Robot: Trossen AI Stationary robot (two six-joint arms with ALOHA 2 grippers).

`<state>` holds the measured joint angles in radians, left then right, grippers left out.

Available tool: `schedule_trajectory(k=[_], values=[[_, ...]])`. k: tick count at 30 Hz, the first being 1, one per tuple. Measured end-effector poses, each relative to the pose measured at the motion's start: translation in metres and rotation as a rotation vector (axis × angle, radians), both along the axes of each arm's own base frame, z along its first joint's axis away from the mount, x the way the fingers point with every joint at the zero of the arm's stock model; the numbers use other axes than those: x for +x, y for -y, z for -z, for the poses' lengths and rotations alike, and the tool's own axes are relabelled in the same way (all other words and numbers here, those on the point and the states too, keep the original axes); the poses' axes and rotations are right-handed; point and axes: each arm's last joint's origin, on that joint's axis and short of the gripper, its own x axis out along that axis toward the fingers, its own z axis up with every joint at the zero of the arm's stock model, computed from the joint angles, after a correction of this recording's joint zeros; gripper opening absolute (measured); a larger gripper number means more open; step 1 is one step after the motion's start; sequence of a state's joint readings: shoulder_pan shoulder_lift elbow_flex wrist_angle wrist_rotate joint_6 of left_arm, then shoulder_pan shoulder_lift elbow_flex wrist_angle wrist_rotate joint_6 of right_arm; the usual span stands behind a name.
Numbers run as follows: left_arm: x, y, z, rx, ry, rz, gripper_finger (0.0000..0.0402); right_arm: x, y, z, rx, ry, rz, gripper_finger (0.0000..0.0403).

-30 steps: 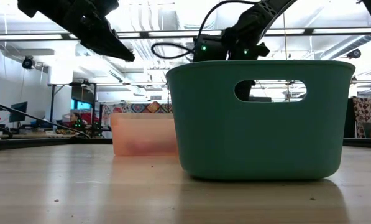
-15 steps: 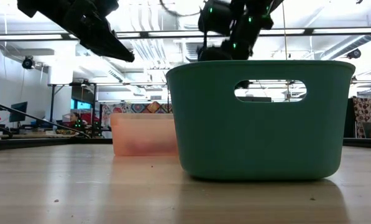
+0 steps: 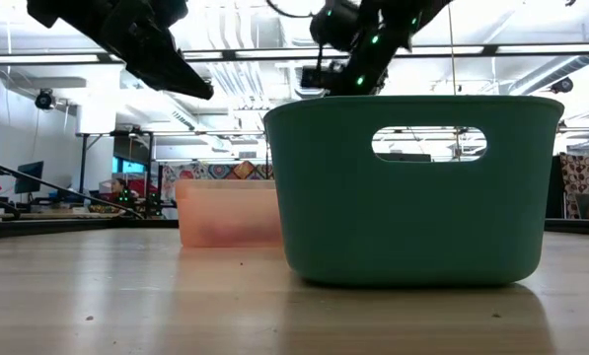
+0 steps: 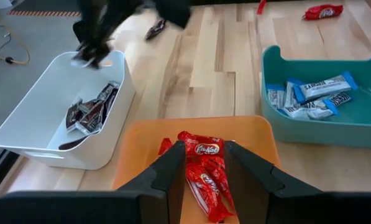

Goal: Sort candy
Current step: Put the brown chocolate bar into the white bin

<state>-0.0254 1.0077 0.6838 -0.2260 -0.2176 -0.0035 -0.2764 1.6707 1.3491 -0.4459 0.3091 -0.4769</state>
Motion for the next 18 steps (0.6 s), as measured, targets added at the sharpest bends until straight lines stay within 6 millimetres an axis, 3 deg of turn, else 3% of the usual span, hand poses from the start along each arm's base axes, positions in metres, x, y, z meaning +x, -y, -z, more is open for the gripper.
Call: schedule_trajectory(k=[5,10,18], values=[[0.0,0.0,0.0,-0.005,0.001,-0.003,0.0094,0.006,0.031,0.01,-0.051,0.039,0.042,0.0027],[0.0,0.0,0.001,-0.008,-0.007,-0.005,0.0094,0.0,0.052,0.006,0.112,0.129,0.096,0.0045],[0.0,0.0,0.001,-0.008,-0.006,-0.005,0.0094,-0.006,0.065,0.006,0.156,0.161,0.166,0.0105]])
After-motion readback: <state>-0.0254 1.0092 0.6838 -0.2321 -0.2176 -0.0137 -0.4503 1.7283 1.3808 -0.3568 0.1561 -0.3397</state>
